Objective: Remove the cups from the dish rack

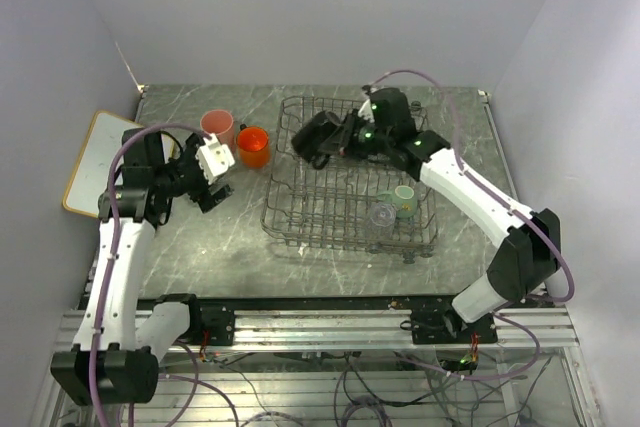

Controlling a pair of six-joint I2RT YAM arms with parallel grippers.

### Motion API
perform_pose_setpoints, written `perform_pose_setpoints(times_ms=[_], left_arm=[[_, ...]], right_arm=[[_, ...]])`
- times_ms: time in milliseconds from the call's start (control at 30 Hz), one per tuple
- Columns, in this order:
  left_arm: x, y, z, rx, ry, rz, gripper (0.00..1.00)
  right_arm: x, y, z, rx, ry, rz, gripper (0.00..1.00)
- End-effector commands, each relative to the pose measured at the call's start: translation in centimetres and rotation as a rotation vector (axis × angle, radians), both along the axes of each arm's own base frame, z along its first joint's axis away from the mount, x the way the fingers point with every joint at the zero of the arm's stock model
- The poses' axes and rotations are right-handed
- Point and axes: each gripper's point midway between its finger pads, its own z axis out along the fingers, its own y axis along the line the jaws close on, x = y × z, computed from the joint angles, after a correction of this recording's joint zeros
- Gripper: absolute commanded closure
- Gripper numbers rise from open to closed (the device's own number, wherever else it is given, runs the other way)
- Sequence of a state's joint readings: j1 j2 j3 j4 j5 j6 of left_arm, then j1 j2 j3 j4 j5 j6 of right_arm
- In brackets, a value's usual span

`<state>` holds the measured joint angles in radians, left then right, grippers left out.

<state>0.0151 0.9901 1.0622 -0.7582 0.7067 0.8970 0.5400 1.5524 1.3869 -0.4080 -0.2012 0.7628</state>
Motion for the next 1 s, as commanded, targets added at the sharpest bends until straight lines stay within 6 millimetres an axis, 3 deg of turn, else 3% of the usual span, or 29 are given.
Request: perform_pose_setpoints(times_ms=[0,33,133,367,633,767,867,967], left_arm=[[-0.1,-1.9,3.1,0.025,-0.264,-0.166,0.01],[-0.3,-2.0,3.4,0.026,-0.289,-0.175,0.01],[-1.1,-2.2,4.1,0.047,-0.359,-0.205,0.01],[-3.1,-2.5,5.0,0.122,-0.513,-0.284,0.01],[-4.0,-3.7,9.2,0.005,-0.597,-0.282,0.06],[-4.0,-3.7,11.1,-0.022,-0.613,-0.268,0.14],[-4.0,-3.5,11.0,-0.006,-0.62,-0.255,0.24],[-4.1,-3.4,11.1,-0.006,-0.639,-0.245,0.43]], right_arm=[[-5.4,7.4,7.8,0.369,-0.042,0.269,1.0],[-6.3,8.4,8.8,0.431,-0.05,0.318,1.0],[-8.7,9.9,9.3,0.549,0.007,0.426,1.0],[-12.5,10.9,10.6,0.712,0.086,0.542,1.0],[-15.8,13.0,11.8,0.825,0.124,0.576,1.0],[-17.4,13.7,13.2,0.952,0.157,0.612,1.0],[-18.5,14.0,14.2,1.038,0.175,0.642,1.0],[-19.0,14.2,14.6,1.053,0.177,0.642,1.0]])
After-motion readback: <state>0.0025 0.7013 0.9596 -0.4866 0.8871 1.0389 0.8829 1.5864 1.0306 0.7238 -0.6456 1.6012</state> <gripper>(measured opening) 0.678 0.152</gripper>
